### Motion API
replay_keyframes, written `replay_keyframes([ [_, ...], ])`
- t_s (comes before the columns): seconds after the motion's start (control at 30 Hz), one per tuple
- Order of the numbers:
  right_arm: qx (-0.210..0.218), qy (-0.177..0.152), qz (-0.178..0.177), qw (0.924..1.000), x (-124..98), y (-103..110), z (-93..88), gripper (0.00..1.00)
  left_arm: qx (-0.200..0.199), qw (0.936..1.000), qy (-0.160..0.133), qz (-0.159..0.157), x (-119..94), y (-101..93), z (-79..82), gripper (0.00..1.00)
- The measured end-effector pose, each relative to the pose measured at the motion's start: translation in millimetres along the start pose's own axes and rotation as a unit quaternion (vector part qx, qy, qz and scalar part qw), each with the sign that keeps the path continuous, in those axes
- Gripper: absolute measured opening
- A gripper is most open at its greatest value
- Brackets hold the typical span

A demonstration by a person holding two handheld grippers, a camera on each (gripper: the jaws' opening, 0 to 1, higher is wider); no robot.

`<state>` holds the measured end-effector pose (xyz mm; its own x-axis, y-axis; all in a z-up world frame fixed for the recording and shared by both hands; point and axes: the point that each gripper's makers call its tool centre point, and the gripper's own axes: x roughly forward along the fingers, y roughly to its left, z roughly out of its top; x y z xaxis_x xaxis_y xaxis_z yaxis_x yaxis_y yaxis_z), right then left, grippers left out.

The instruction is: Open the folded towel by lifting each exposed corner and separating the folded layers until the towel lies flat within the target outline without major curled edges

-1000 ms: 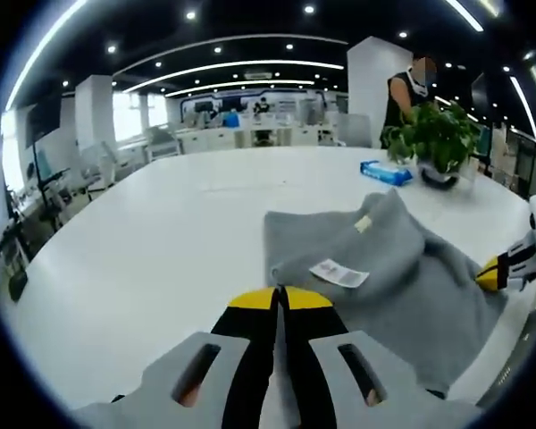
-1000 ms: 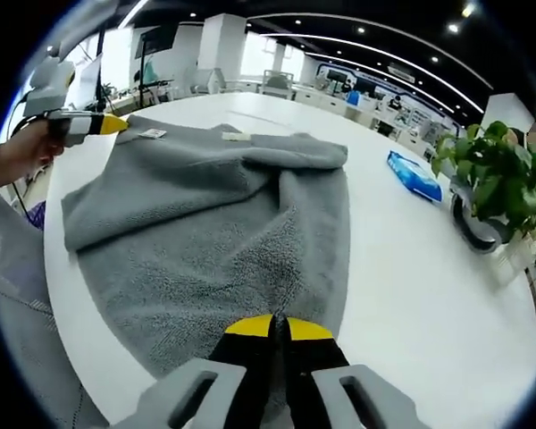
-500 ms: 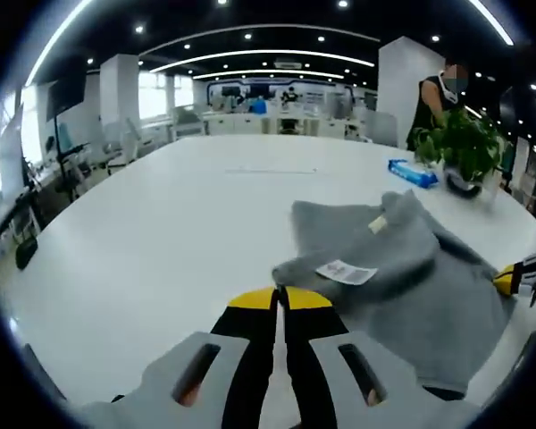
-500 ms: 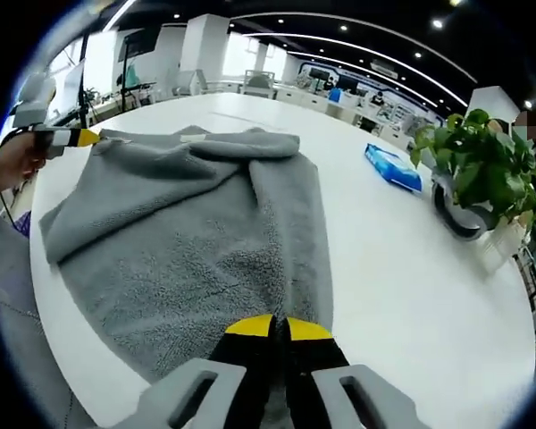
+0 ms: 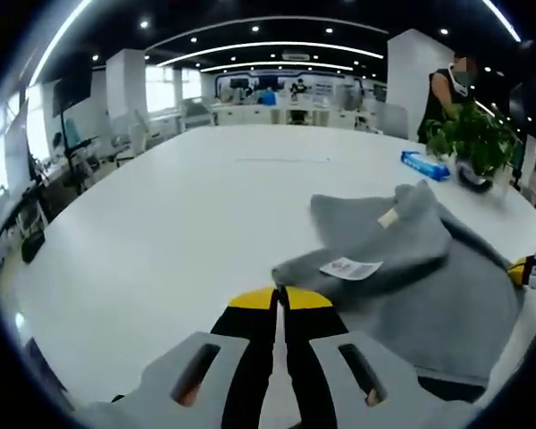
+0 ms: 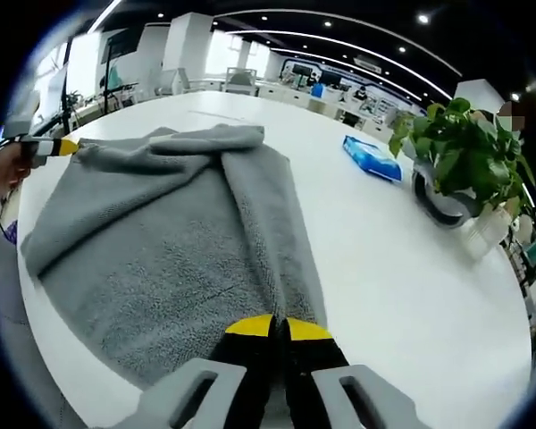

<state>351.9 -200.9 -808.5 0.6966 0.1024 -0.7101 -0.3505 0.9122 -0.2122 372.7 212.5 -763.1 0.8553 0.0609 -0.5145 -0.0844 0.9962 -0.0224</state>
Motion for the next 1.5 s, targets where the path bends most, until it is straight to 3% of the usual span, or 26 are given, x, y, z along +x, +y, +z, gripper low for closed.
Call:
replay_keyframes([
  [0.2,0.006,0.005,-0.014,0.9999,-1,-7,-3.2,0.00,-0.031,0.9993,0.012,0.018,-1,11.7,-7.6,0.02],
  [0.8,0.019,0.036,-0.068,0.9969,-7,-35,-17.9,0.00,-0.050,0.9952,0.032,0.077,-8,40.4,-19.1,0.02],
  [1.03,0.012,0.047,-0.081,0.9956,-10,-41,-22.3,0.00,-0.073,0.9924,0.035,0.093,-10,49.4,-23.8,0.02],
  [1.5,0.046,0.069,-0.095,0.9920,-19,-56,-37.3,0.00,-0.079,0.9875,0.027,0.133,-19,65.7,-23.5,0.02],
])
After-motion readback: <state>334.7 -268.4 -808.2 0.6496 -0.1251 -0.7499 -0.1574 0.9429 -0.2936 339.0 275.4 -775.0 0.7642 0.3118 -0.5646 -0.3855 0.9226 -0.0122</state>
